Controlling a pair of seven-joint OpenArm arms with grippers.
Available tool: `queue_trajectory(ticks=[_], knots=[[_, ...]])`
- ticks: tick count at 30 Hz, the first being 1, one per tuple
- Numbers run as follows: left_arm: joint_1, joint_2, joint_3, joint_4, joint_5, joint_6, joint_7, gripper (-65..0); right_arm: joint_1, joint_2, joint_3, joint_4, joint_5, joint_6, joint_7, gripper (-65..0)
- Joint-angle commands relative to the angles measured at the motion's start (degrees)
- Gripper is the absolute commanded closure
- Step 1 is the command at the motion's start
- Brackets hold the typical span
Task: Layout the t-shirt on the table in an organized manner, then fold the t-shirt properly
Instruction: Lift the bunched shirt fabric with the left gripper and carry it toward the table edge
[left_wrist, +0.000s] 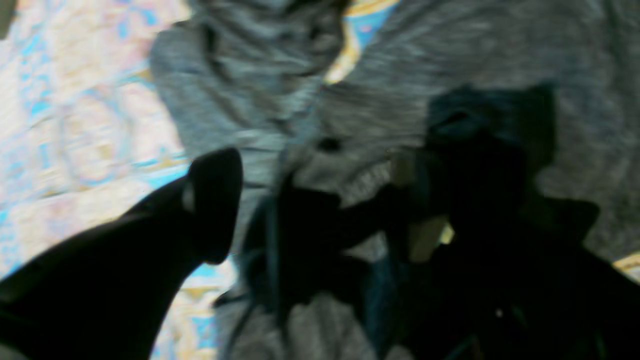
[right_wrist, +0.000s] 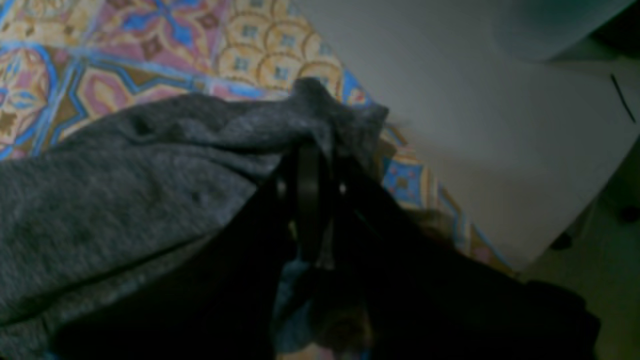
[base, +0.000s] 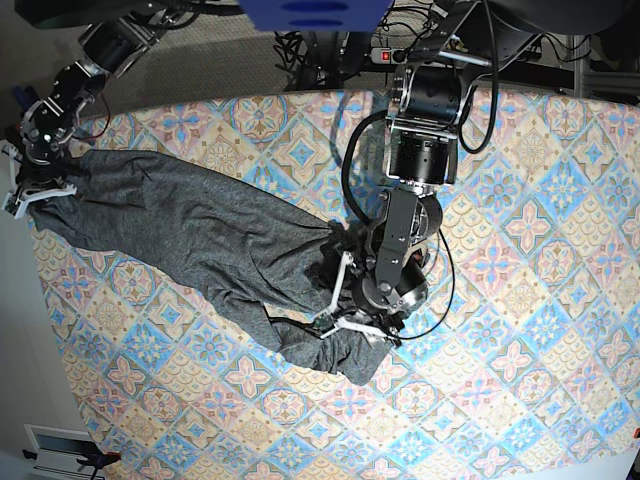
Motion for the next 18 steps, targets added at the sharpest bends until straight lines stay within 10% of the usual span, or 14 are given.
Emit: queue_trajectory(ticks=[1,18], knots=[[-2.99,0.4,-0.28,-0.14,-0.27,0.53,-1.53,-44.8,0.69,1.16,0.21,1.19,0.24,-0.01,1.68,0.0],[-10.11,0.4,-13.12,-18.07,-2.73,0.53,-7.77,-39.7,0.69,1.16,0.21,1.28,0.24,-0.01,1.68,0.0]])
